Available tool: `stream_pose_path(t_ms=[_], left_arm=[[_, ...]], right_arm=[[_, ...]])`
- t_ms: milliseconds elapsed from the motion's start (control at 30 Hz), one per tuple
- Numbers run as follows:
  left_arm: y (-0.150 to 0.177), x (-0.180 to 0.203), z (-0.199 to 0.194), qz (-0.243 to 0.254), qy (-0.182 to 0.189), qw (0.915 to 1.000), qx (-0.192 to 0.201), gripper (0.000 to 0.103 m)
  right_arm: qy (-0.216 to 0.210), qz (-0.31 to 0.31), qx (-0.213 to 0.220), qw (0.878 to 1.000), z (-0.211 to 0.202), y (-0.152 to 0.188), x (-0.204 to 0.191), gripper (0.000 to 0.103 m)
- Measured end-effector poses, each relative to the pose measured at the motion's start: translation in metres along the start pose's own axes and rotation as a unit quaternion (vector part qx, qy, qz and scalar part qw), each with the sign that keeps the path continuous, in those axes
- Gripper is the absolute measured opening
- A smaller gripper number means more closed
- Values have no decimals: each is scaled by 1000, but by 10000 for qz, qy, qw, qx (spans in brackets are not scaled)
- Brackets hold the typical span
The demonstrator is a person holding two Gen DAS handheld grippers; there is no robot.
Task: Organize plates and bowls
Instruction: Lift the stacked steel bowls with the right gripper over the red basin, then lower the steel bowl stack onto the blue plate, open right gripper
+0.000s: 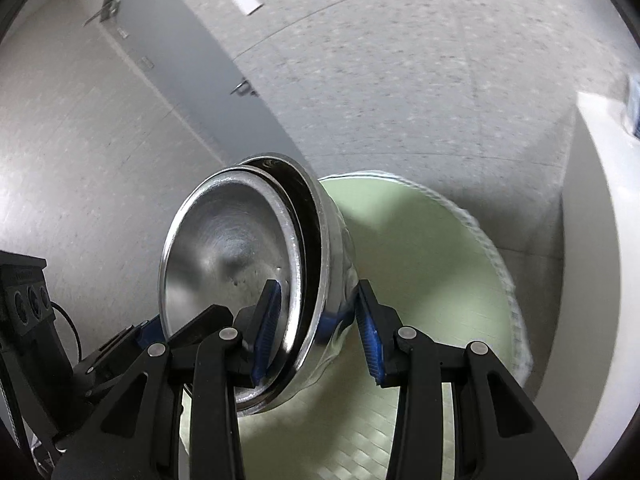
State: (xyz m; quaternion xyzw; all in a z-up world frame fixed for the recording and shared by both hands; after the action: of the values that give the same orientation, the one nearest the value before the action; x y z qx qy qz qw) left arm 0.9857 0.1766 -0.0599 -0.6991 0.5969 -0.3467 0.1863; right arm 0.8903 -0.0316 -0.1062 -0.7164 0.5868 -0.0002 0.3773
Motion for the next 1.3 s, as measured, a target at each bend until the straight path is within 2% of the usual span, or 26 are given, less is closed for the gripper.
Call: stream_pose_path(t_ms=[300, 533, 967, 1300], left_arm=[[5, -60, -5, -309, -333, 9986, -280, 43], [3, -79, 10, -433, -479, 9963, -567, 43], [-8, -87, 46, -553, -486, 9930, -921, 43], [-4, -84, 56, -613, -537, 9918, -989, 43]], right_arm=[[-172, -138, -525, 9984, 64, 11, -42, 39], [-156, -146, -888, 9958, 100, 25, -49, 38], [12, -135, -1158, 9932, 119, 35, -45, 39], [132, -276, -1170, 9927, 121, 39, -49, 42]])
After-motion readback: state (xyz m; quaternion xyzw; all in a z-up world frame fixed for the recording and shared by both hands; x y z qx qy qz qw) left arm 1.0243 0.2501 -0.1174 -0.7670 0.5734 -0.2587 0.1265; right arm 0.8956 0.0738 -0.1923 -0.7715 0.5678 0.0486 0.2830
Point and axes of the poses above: each gripper's, at about its wrist camera, not at the fingertips, and z roughly the way its jaws point, x to its right, y to its underside, the point moved 6 cm from there along z, roughly the way its jaws point, and after that the axes turned 3 degrees about y, right-handed, at the moved point
